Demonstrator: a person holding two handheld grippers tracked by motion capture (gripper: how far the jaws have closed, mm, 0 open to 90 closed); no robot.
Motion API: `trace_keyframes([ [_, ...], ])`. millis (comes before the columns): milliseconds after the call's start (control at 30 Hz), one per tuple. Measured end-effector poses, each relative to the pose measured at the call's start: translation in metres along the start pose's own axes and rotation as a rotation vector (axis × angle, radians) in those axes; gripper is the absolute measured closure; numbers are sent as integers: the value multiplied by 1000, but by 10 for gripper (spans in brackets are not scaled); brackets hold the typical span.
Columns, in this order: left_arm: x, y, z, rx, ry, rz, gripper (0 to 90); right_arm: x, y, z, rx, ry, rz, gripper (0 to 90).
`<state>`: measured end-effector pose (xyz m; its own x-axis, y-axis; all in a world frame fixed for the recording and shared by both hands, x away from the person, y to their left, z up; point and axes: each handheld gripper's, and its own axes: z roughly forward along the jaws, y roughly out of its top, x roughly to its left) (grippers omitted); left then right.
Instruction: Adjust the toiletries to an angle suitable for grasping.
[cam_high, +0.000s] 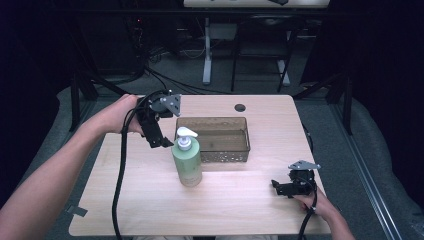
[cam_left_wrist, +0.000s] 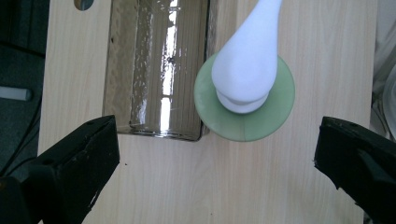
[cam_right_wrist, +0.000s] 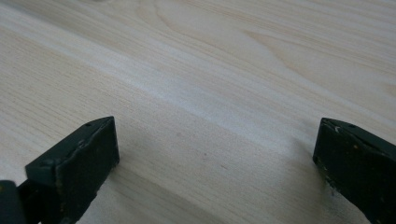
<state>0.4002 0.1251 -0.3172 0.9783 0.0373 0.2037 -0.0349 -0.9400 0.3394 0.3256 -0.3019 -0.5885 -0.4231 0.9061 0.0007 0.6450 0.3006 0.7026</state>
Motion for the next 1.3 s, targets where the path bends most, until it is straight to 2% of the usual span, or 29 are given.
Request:
trace_keyframes([
  [100,1,6,1,0,-10,12,0,0,0,0,1,0,0,0],
  [433,1,23,13,61,-35,62,0,0,0,0,0,-2,0,0],
  [500,1,26,14,73,-27,73,1,0,0,0,0,0,0,0],
  [567,-2,29,13,74,-14,106,10,0,0,0,0,-2,0,0],
  [600,-2,31,13,78,-33,106,16,0,0,0,0,-1,0,0],
  [667,-3,34,15,99,-42,120,17,0,0,0,-1,-1,0,0],
  [867,-2,37,20,124,-55,132,58,0,0,0,0,-1,0,0],
  [967,0,37,22,137,-68,128,115,0,0,0,0,-1,0,0],
  [1000,1,37,23,134,-72,128,164,0,0,0,0,-1,0,0],
  [1133,3,36,22,124,-80,123,187,0,0,0,2,-1,-2,0],
  [1300,3,37,22,137,-87,126,219,0,0,0,2,-1,-2,0],
])
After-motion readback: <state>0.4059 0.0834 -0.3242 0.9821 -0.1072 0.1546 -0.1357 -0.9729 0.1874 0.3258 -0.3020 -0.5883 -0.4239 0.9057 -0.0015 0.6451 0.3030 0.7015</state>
